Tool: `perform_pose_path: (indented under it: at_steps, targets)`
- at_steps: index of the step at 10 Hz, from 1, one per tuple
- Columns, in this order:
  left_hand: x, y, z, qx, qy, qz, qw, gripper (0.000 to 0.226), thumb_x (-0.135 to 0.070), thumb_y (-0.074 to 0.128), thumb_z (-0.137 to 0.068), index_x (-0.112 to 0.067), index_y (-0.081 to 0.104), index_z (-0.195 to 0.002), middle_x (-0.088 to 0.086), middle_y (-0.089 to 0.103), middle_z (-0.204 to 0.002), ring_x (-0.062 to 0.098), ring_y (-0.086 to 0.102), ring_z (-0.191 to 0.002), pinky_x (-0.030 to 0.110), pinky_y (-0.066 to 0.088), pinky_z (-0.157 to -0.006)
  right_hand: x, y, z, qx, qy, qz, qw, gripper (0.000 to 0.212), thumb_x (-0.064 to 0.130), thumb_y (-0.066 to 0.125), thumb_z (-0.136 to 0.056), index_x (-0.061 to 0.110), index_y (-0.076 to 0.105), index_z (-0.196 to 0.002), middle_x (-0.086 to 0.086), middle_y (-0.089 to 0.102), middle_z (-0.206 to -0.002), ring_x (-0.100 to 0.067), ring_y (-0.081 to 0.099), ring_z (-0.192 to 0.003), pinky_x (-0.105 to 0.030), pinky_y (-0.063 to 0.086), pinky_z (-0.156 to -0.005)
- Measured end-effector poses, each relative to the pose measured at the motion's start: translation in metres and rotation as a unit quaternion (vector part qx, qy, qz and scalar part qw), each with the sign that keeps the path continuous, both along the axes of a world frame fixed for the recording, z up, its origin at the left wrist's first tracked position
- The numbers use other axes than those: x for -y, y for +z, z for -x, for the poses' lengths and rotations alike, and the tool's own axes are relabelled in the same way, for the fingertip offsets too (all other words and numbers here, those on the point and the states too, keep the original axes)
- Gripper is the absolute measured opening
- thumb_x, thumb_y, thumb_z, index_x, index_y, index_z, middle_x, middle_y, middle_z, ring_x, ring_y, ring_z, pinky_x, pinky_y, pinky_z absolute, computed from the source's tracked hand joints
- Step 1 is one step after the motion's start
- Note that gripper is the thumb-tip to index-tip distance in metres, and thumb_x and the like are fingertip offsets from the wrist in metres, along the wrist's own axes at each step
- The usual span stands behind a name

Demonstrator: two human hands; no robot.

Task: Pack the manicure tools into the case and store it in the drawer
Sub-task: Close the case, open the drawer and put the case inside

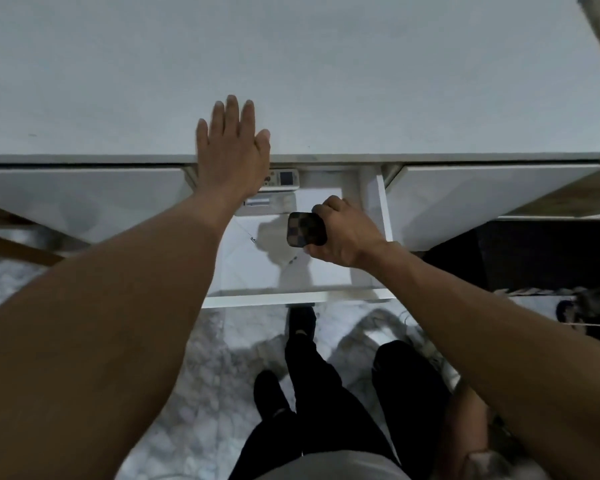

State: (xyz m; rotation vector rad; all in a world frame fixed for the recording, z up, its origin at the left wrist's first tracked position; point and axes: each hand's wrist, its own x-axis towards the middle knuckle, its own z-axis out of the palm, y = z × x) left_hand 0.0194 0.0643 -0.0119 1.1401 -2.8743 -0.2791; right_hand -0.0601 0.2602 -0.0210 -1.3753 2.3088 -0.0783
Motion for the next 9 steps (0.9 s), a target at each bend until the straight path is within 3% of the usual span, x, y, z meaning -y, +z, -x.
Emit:
perform_pose_path:
  at_steps: [4,9]
  targets:
    - [-0.005,-0.015,0.003,-0.061,0.033,0.086,0.994,0.059,-0.040,0.011,-0.101,-0.017,0.020,-0.154,0.009,0.018,-0.162,0.027,0.013,-0.149,0.047,0.010,-0.119,0.028,-0.070,0.020,0.017,0.018,-0.044,0.999,0.062,0.041,0.066,-0.078,0.010,0.050,-0.129,-0.011,0.052,-0.128,-0.032,0.046,-0.116,-0.040,0.044,-0.094]
    - [-0.006,-0.025,0.008,-0.077,0.053,0.114,0.989,0.057,-0.040,0.010,-0.101,-0.021,0.022,-0.154,0.006,0.021,-0.161,0.024,0.018,-0.149,0.044,0.013,-0.118,0.039,-0.096,0.031,0.041,0.011,-0.050,0.998,0.072,0.041,0.069,-0.078,0.018,0.041,-0.139,-0.007,0.050,-0.134,-0.030,0.044,-0.118,-0.040,0.044,-0.096]
